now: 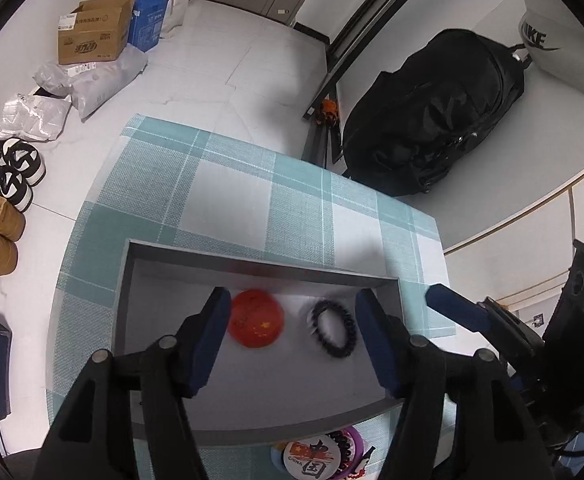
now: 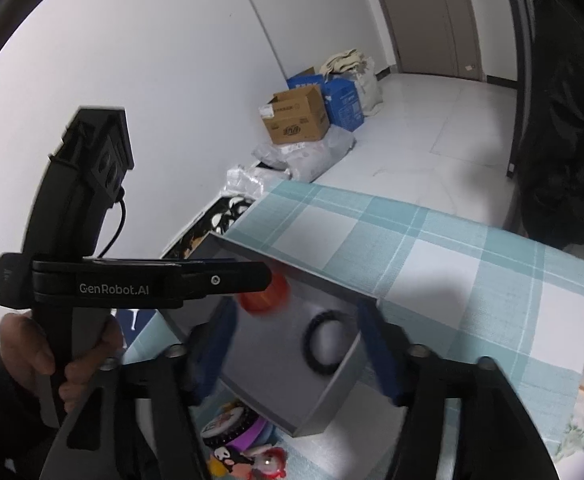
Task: Organize jewelry
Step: 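Carry both items into the grey box and open both tools, then withdraw both tools from the box back over the jewelry pile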
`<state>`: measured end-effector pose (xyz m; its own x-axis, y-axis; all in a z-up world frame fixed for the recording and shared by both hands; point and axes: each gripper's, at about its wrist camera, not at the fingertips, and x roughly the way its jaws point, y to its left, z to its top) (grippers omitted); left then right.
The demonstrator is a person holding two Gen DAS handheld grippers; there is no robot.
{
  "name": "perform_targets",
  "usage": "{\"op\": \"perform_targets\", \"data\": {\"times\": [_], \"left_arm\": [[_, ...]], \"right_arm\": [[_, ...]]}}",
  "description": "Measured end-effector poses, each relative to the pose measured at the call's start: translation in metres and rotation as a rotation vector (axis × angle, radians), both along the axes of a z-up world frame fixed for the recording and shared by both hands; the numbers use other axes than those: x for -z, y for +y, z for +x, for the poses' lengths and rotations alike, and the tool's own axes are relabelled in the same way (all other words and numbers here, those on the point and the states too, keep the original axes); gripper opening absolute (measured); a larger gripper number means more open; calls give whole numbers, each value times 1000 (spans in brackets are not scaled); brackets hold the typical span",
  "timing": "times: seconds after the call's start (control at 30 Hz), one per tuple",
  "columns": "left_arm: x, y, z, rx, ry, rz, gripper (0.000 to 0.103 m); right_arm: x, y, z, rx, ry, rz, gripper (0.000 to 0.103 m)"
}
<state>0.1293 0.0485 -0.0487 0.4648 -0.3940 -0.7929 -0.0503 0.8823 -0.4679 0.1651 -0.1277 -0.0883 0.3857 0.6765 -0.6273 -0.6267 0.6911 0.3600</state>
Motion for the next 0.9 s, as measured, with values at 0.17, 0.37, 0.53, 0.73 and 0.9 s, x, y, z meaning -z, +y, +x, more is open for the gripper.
{"op": "perform_targets", "data": {"times": [0.17, 0.37, 0.53, 0.73, 0.9], "left_arm": [[-6, -5, -6, 9, -22, 9, 60], [-14, -11, -21, 30, -50, 42, 60], [-19, -4, -37, 19, -70, 2, 60], [-22, -4, -53, 26, -93, -28, 60], [-13, -11, -65, 59, -62, -12, 60]], "right_arm": [[-10, -16, -7, 58, -11, 30, 77], [-19, -28, -26, 94, -43, 36, 84], [-20, -34, -41, 111, -61, 24, 92], [-22, -42, -57, 130, -78, 19, 94], [-20, -46, -66, 135, -68, 9, 94]]}}
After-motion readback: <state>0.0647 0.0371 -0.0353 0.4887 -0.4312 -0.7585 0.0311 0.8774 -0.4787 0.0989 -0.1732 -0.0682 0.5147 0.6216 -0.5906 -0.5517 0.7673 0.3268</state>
